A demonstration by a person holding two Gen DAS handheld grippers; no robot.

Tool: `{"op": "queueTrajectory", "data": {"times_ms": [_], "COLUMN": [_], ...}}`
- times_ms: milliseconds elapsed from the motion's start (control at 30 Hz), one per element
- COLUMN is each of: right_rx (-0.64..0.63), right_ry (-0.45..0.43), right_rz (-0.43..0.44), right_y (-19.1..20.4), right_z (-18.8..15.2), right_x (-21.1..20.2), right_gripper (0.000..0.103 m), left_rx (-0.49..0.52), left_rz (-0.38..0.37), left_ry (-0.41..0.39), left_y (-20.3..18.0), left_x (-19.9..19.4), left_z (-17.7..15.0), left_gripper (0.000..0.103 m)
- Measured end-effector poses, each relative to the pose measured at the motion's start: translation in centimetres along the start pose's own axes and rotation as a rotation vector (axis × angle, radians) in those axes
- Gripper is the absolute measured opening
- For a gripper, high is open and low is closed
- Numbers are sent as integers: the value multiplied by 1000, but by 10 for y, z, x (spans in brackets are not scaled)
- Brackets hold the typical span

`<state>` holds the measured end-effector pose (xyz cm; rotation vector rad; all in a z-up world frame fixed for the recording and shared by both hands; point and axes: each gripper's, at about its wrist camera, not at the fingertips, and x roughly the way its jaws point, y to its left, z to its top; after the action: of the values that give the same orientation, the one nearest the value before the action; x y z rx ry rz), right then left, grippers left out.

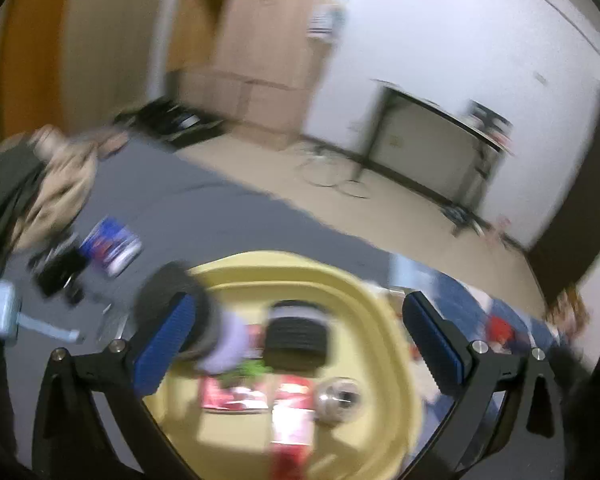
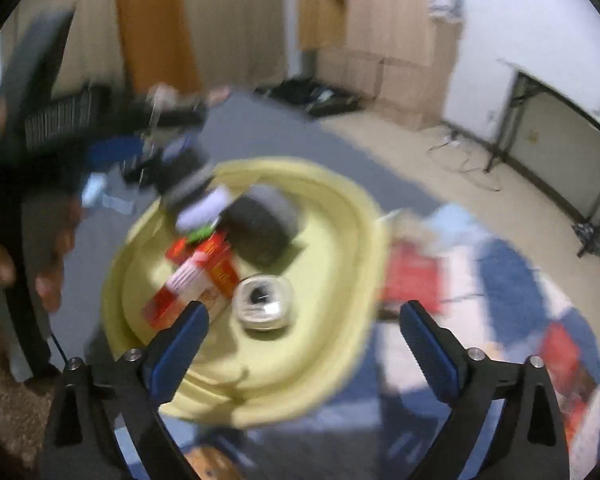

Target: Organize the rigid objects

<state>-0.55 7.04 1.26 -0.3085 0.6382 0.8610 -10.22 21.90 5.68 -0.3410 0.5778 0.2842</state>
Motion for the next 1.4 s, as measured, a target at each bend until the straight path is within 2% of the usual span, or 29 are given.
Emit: {"op": "queueTrajectory", "data": {"times_ms": [67, 100, 167, 200, 233, 333, 467, 567, 633, 700, 800, 900, 1000, 1067, 1167, 1233, 1400], "right_rx": [131, 186, 299, 362, 422, 514, 449, 420, 424, 423, 423, 428, 434, 431, 428, 427, 424], "right_ry": [-72, -92, -115, -115, -106, -73, 66, 148, 175, 184, 185, 187, 191, 194, 202, 202, 203], "right_rz": [-107, -158, -260, -300, -329, -334, -361, -376, -369, -371, -370, -364, -363, -359, -363, -365, -364], "right_y": [-45, -63, -101, -120, -135, -159, -158, -158, -160, -166, -169, -175, -186, -187, -189, -190, -192], "right_z": [-6, -12, -27, -37, -46, -62, -69, -66, -63, -61, -57, -68, -75, -76, -77, -77, -78], "right_x": [-42, -57, -84, -92, -97, -91, -47, -19, -10, -1, 8, -7, -3, -3, -2, -3, 0], "right_gripper": [103, 103, 103, 103, 103, 103, 103, 103, 103, 103, 103, 103, 103, 103, 103, 103, 103], "left_rx": [64, 83, 111, 123, 157, 206, 209, 301, 318, 315, 287, 276, 300, 303, 277, 282, 239], "left_rz": [-86, -126, -151, -134, -68, 68, 108, 129, 150, 175, 183, 195, 224, 233, 205, 147, 97], "left_ry": [8, 37, 115, 145, 191, 212, 190, 192, 216, 254, 271, 268, 270, 266, 246, 218, 216], "left_y": [-36, -55, -84, -92, -105, -120, -127, -140, -142, -141, -136, -136, -139, -140, -134, -135, -128], "left_x": [7, 19, 49, 61, 83, 118, 133, 142, 149, 162, 170, 171, 173, 175, 170, 163, 158], "left_z": [2, 1, -5, -8, -16, -27, -35, -44, -51, -56, -57, -56, -59, -60, -57, -55, -51], "left_gripper": [103, 103, 103, 103, 103, 103, 103, 103, 103, 103, 103, 103, 103, 99, 95, 81, 80]}}
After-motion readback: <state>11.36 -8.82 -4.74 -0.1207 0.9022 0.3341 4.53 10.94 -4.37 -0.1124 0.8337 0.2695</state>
